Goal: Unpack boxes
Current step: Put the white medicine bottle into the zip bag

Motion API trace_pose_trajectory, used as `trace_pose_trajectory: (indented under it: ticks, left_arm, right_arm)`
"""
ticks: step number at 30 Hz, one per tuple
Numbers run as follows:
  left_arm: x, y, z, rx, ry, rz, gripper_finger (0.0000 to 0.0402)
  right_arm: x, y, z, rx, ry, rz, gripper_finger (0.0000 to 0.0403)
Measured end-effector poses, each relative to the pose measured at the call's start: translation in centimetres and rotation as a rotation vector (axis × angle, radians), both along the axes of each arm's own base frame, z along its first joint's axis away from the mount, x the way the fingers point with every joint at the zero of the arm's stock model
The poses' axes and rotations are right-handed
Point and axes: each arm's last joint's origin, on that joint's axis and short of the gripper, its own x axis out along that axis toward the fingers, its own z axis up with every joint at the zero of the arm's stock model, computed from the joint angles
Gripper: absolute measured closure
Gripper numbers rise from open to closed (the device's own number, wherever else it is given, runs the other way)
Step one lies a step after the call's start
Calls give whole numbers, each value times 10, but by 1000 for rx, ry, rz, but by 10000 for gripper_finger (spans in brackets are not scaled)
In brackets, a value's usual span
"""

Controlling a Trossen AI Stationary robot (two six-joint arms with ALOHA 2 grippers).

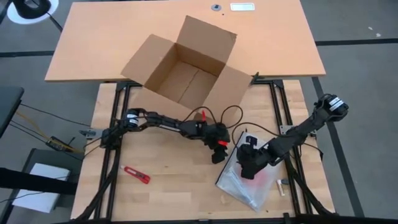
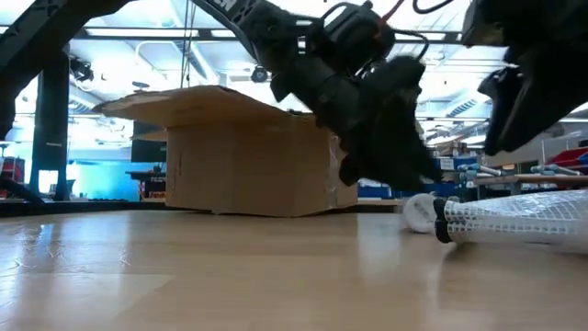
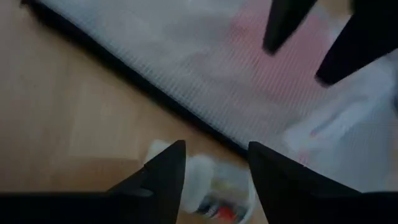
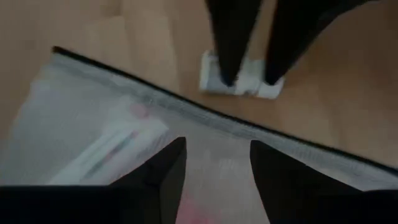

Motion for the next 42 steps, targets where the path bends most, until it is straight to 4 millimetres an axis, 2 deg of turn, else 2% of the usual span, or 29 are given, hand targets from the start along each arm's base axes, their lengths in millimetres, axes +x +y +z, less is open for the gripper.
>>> trace_pose_trajectory:
  ticks: [5,10,16,18,23,26,31,36,42]
  left_arm:
    - [-10,6,-20,18,83,32,216]
    - [-11,7,-20,-4,93,22,216]
    - [-14,5,-16,-81,120,-20,216]
    - [-18,5,-9,-96,147,-28,216]
    - [-35,5,26,-39,175,-54,216]
    - [-44,4,35,0,220,-67,216]
    - [-52,4,41,9,266,-75,216]
    - [-51,3,40,13,256,-74,216]
    - [-46,2,43,25,199,-66,216]
  right_arm:
    - [14,-8,-9,-19,8,-16,175]
    - [29,-15,-24,-25,44,0,150]
    - [38,-23,-34,69,145,172,145]
    - [39,-25,-32,74,149,228,147]
    - [47,-33,-25,94,85,367,156]
    - [56,-43,-25,139,49,407,158]
    - [61,-57,-45,249,152,461,156]
    - [61,-56,-61,364,245,544,165]
    - [62,-54,-73,375,286,605,194]
